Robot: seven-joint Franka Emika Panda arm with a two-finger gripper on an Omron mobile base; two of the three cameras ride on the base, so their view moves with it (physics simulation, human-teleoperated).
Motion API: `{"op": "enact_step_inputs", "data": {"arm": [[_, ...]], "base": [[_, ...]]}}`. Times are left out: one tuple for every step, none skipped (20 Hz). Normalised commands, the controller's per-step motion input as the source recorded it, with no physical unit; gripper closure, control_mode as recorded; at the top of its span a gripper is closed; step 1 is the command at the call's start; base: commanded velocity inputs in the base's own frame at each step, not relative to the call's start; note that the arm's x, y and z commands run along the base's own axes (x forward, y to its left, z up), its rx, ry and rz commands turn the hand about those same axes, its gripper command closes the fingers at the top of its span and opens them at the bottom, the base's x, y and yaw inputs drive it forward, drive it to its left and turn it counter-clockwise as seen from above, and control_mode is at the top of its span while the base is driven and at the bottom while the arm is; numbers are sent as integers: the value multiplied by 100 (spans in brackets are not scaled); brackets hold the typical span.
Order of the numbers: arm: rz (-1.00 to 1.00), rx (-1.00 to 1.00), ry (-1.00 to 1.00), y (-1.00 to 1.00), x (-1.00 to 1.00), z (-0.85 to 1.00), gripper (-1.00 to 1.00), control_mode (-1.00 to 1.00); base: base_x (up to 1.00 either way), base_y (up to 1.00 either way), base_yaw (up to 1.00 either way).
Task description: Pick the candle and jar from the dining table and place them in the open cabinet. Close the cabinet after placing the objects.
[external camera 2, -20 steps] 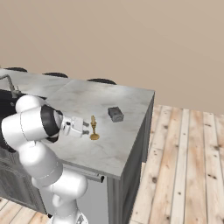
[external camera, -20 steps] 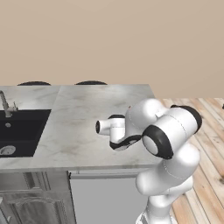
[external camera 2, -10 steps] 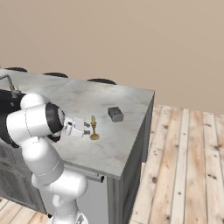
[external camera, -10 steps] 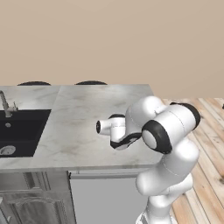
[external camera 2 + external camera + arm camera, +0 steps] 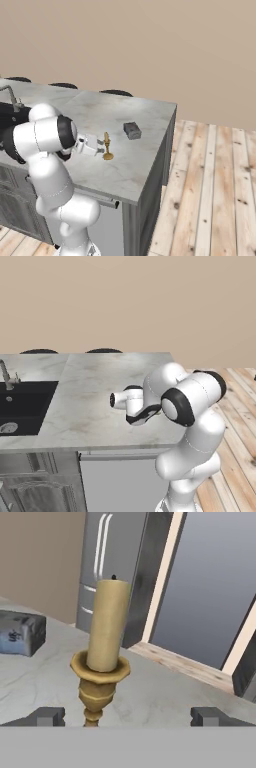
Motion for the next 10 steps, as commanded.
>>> {"op": "enact_step_inputs", "data": {"arm": [[0, 0, 0, 0, 11, -11, -100, -100], [0, 0, 0, 0, 11, -11, -100, -100], [0, 0, 0, 0, 11, -11, -100, -100], [0, 0, 0, 0, 7, -6, -100, -100], [0, 0, 0, -2, 7, -6, -100, -100], [0, 0, 0, -4, 4, -5, -100, -100], [0, 0, 0, -9, 0, -5, -100, -100], [0, 0, 0, -11, 0, -6, -100, -100], [0, 0, 0, -11, 0, -6, -100, -100], [0, 0, 0, -11, 0, -8, -100, -100]], "base": [[0, 0, 0], [0, 0, 0], [0, 0, 0], [0, 0, 0], [0, 0, 0], [0, 0, 0], [0, 0, 0], [0, 0, 0], [0, 0, 0], [0, 0, 0]]}}
